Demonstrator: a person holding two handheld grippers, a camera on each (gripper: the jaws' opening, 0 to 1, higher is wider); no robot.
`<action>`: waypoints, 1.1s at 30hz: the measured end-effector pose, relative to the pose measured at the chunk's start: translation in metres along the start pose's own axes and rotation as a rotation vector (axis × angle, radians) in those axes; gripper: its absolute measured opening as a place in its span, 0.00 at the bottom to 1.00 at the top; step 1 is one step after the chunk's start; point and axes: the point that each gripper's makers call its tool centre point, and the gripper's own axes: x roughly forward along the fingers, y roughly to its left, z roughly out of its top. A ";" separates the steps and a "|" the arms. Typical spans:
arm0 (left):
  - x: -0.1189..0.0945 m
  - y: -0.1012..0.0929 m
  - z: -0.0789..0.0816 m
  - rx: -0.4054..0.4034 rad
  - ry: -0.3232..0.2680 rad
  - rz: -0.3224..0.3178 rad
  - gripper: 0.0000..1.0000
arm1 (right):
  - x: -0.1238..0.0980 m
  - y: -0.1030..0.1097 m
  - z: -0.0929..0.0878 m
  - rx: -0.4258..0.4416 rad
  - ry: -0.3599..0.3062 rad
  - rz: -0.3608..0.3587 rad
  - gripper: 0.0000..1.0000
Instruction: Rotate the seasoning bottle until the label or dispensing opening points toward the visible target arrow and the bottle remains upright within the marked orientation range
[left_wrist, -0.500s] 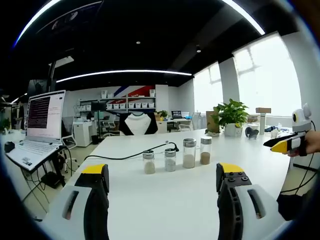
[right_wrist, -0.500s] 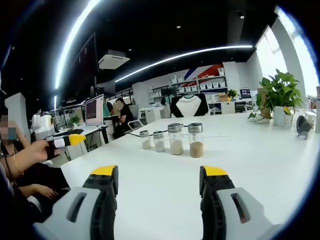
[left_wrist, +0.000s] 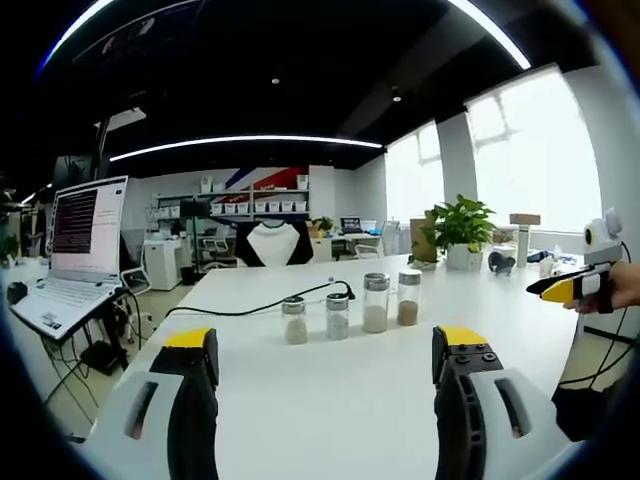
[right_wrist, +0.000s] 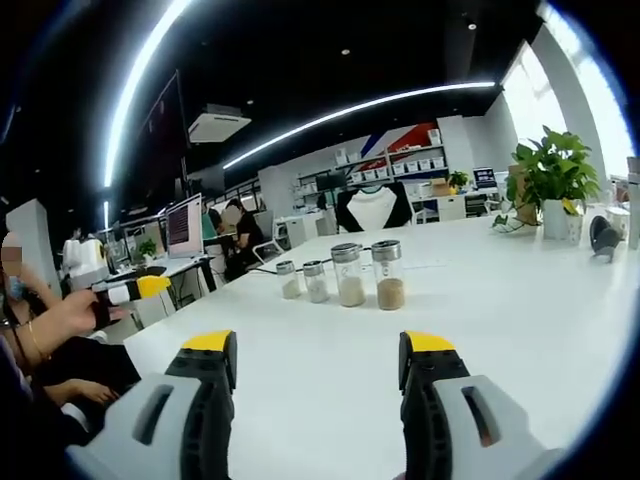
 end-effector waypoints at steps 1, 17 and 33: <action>0.000 -0.001 0.001 0.004 -0.003 0.000 0.94 | 0.000 0.000 -0.001 0.000 0.002 0.001 0.65; -0.005 0.003 -0.009 -0.052 0.028 0.016 0.91 | 0.006 0.007 -0.005 0.003 0.029 0.030 0.64; -0.006 0.001 -0.010 -0.068 0.052 0.011 0.87 | 0.001 0.008 -0.006 0.040 0.034 0.033 0.60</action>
